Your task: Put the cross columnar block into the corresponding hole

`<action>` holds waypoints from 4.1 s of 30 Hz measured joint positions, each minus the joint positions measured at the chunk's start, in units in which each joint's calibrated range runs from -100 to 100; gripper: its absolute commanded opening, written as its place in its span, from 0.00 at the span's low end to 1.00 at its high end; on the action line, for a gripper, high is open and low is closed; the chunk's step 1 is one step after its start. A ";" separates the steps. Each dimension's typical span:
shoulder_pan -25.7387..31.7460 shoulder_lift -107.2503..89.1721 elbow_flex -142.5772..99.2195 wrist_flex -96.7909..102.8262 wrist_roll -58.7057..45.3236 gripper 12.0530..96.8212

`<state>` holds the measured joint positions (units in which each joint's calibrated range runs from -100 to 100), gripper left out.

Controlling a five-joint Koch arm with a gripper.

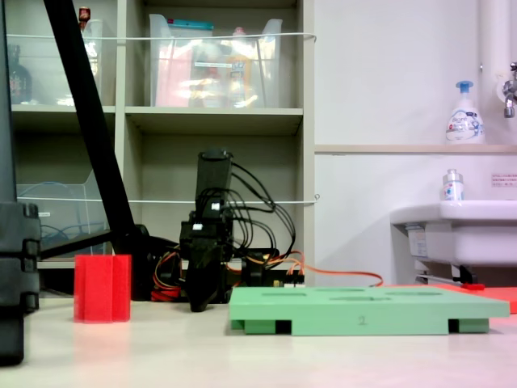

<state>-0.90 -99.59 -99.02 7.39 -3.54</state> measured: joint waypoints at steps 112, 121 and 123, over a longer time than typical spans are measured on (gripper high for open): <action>-9.04 61.83 88.00 -67.84 39.32 0.70; -9.08 65.66 88.00 -67.06 39.32 0.70; -9.13 65.94 88.00 -67.06 39.17 0.70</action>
<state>-10.04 -33.65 -11.02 -59.67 35.63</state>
